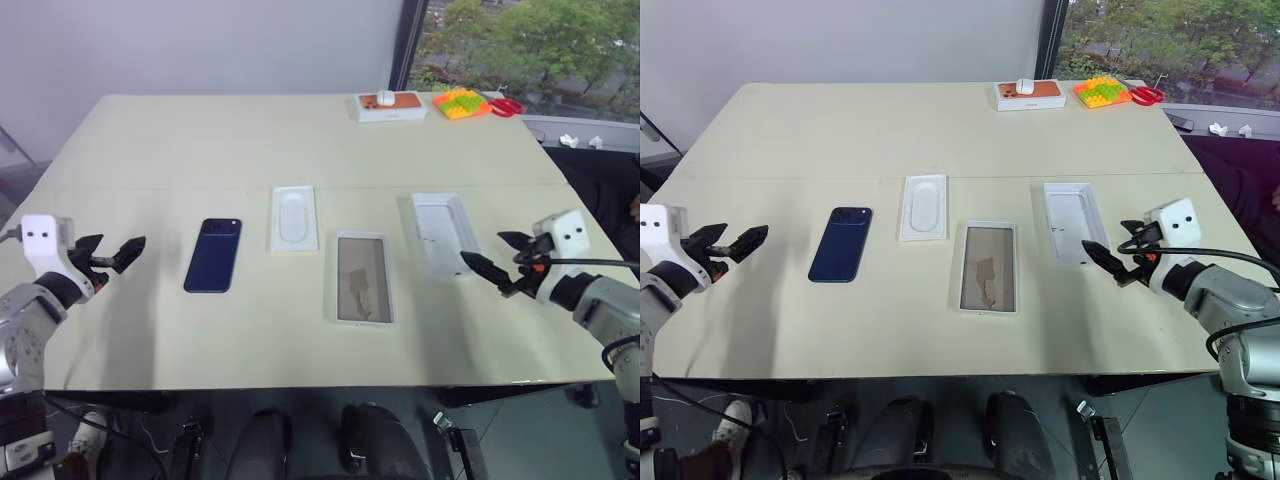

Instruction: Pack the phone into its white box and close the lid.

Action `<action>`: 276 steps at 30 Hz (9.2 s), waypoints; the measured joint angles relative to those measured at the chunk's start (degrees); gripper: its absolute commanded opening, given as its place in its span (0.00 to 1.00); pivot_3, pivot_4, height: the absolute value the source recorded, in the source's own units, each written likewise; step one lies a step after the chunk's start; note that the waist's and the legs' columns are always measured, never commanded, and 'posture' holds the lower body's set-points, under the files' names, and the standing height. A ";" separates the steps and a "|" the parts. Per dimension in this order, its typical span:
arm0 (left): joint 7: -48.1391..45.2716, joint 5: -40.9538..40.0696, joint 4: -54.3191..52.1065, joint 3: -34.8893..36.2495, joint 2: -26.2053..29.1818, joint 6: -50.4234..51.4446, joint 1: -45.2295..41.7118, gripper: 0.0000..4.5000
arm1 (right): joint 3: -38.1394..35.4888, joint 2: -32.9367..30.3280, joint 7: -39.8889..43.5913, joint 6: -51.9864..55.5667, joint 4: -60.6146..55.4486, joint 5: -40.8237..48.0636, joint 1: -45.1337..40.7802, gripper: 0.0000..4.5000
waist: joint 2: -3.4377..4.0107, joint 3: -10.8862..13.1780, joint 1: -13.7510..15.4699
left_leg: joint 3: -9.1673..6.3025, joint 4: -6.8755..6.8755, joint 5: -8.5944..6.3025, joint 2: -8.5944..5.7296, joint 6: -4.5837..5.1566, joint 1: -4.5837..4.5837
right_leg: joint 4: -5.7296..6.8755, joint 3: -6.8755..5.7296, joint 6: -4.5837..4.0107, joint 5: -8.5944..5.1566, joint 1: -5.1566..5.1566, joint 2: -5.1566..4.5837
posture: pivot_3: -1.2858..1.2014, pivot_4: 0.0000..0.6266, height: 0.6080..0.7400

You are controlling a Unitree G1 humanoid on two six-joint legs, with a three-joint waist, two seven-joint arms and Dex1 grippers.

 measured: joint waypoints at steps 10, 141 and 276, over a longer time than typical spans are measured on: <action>0.25 -0.03 0.00 -1.99 -0.94 -0.01 -1.08 0.99 | 0.02 0.02 -0.94 1.10 -2.58 0.70 0.04 0.99 | 0.00 0.00 -0.04 | 0.00 0.00 0.00 0.00 0.00 0.00 | 0.01 0.00 0.00 0.00 0.00 0.00 | 0.52 0.24 1.00; -1.18 -12.12 -21.21 -38.51 7.62 -3.03 -9.40 0.75 | 21.39 6.75 -8.29 15.71 -15.71 2.92 -11.83 0.02 | 0.02 0.05 0.04 | 0.00 -0.04 0.16 -0.09 -0.28 -0.05 | -0.08 0.04 -0.23 -0.13 -0.03 0.07 | 0.52 0.24 1.00; 17.98 -23.90 16.00 5.64 -12.48 58.77 -25.52 0.25 | 49.95 41.01 -5.36 2.70 23.99 -31.19 -34.70 0.00 | -0.02 0.09 -1.76 | -0.28 -0.12 0.28 -0.37 -0.54 -0.05 | 0.33 -0.16 0.02 0.01 -0.17 -0.53 | 0.52 0.24 1.00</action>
